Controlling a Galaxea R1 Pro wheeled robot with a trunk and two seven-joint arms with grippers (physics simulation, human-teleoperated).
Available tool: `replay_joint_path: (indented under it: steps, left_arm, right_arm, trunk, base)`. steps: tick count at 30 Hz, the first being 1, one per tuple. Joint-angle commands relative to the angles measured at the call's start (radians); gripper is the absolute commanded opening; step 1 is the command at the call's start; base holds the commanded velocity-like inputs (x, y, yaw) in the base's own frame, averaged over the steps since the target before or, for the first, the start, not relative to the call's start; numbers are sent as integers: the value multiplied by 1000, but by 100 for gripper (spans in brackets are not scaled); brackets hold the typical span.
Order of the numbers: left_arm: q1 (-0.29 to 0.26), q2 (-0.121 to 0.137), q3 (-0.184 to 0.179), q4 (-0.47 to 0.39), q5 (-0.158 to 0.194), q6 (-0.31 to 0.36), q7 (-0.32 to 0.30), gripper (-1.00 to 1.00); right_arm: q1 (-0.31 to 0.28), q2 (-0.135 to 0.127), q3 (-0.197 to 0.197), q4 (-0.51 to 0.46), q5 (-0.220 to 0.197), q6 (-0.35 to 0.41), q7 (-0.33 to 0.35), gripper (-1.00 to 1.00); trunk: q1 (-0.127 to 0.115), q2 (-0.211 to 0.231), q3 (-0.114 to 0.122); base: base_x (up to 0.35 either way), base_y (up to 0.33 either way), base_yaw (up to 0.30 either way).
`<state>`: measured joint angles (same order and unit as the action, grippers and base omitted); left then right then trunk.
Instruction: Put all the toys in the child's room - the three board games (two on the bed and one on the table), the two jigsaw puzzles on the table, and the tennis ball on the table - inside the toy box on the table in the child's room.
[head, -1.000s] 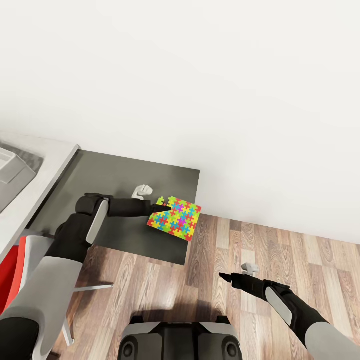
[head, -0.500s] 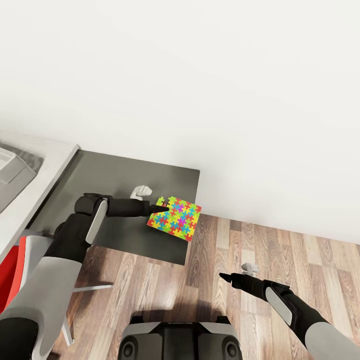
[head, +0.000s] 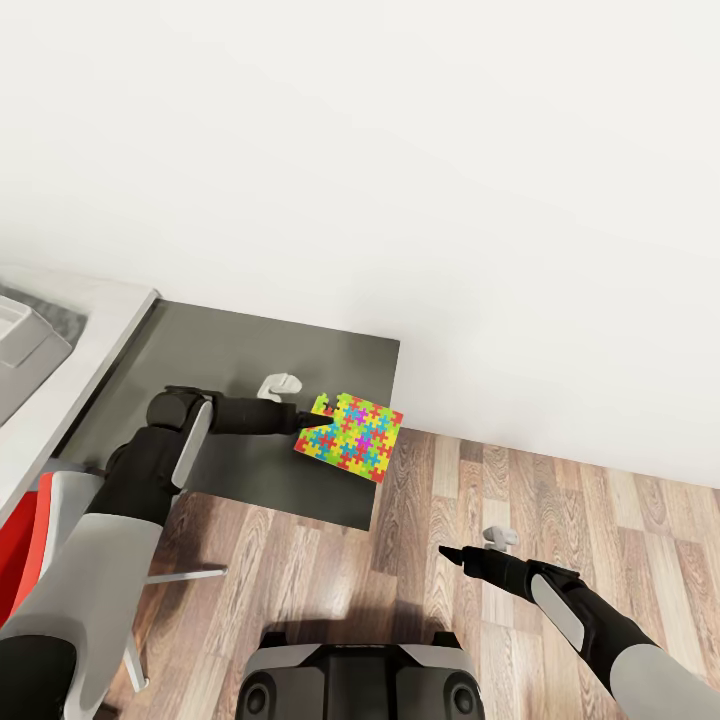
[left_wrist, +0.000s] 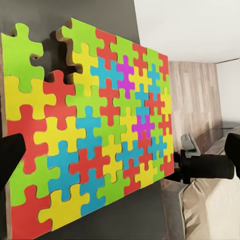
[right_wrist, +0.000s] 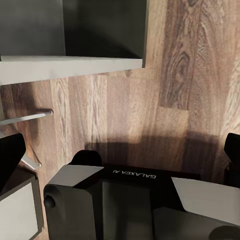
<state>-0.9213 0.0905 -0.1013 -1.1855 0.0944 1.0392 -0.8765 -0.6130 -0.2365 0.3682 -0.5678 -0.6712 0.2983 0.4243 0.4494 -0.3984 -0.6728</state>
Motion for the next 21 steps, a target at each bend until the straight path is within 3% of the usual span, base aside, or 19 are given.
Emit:
replay_joint_path:
  steps: [1, 21]
  left_arm:
    - [-1, 2, -2, 0, 9, 8, 5, 100]
    - [-1, 6, -3, -79, -5, 8, 5, 100]
  right_arm:
    - [-1, -1, 5, 0, -8, 4, -1, 100]
    - [-1, -1, 6, 19, -10, -12, -1, 100]
  trunk:
    - [1, -2, -1]
    - [1, -2, -1]
  base:
    - [0, 0, 0]
    - [0, 0, 0]
